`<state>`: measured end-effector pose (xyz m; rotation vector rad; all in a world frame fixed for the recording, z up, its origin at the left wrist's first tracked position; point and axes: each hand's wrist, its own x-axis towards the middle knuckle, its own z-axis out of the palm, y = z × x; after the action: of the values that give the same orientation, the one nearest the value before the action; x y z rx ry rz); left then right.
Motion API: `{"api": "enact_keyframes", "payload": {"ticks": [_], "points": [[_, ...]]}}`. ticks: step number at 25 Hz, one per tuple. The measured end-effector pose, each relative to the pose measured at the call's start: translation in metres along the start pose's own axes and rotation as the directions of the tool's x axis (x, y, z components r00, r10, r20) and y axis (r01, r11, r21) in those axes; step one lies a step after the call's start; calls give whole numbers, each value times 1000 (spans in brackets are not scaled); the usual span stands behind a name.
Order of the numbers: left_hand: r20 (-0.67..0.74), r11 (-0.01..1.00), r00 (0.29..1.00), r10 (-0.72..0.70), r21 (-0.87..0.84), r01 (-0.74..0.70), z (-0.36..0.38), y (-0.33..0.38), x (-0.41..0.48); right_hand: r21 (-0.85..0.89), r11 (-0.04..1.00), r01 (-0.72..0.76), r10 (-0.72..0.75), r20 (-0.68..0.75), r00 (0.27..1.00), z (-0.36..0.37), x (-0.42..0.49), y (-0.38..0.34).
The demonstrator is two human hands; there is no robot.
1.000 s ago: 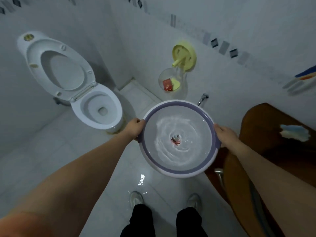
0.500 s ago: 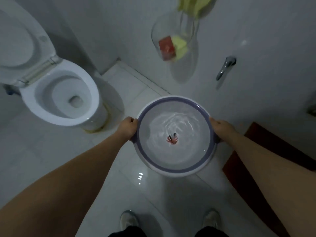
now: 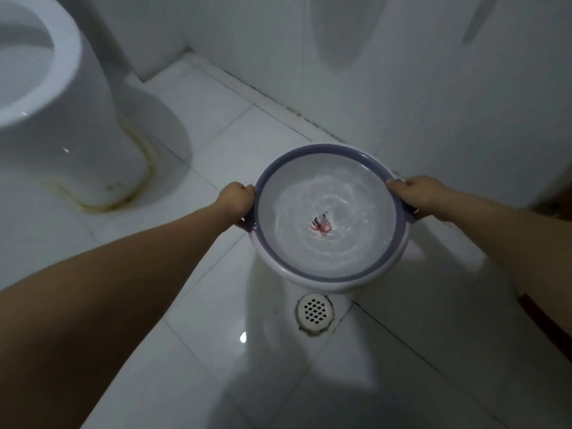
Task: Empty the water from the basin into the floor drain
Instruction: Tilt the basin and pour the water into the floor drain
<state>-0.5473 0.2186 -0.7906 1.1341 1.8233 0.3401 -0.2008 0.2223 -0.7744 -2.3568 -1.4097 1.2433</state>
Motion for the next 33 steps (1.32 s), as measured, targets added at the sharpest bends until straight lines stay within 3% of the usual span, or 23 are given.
{"api": "enact_keyframes", "payload": {"ticks": [11,18,33], "points": [[5,999,1000,31,-20,-31,38,-24,39,-27,997,67,-68,-49,997,29,58,20],[37,993,999,36,110,-40,37,-37,53,-129,987,95,-102,-47,994,40,50,27],[82,971,995,52,230,-70,34,-38,35,-184,983,20,-29,-45,999,45,29,34]]}}
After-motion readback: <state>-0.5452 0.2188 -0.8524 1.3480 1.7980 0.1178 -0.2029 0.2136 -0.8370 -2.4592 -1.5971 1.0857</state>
